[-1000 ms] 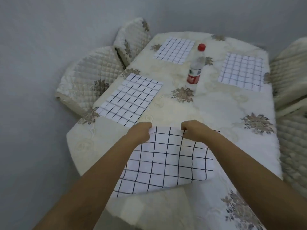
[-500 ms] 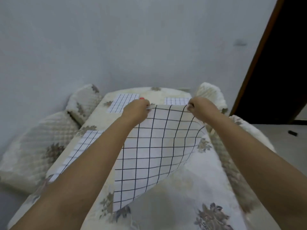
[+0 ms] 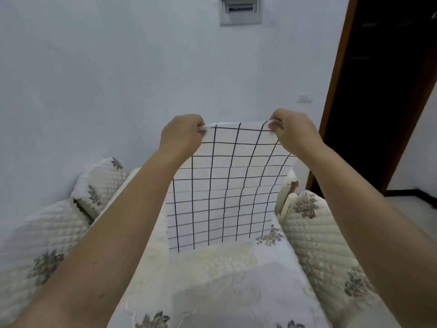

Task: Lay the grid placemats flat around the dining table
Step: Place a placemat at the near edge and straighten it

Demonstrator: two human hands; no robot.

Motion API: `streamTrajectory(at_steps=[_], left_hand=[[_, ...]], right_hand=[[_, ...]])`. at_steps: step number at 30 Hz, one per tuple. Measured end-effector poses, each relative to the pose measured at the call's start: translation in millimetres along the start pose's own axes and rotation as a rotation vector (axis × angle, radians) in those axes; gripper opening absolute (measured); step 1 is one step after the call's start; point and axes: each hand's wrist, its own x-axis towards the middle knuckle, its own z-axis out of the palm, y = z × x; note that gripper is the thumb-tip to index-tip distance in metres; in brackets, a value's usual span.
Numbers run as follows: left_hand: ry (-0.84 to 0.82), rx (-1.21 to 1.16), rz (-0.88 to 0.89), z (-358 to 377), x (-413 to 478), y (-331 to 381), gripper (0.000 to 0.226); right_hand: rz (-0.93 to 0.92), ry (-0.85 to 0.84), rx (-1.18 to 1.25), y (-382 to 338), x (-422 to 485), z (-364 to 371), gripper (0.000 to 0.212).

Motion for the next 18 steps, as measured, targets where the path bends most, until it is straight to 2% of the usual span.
streamTrajectory(at_steps=[5, 12, 18], left_hand=[[-0.133, -0.107, -0.071, -8, -33, -9, 0.012], [-0.348, -0.404, -0.287, -12, -97, -43, 0.025], [-0.461, -0.623, -0.413, -6, -162, -72, 0.009]], right_hand=[[0.040, -0.100, 0.035, 6, -27, -15, 0.015], [0.142, -0.233, 0.105, 13, -87, -14, 0.007], [0.230, -0.386, 0.217, 22, -158, -9, 0.007]])
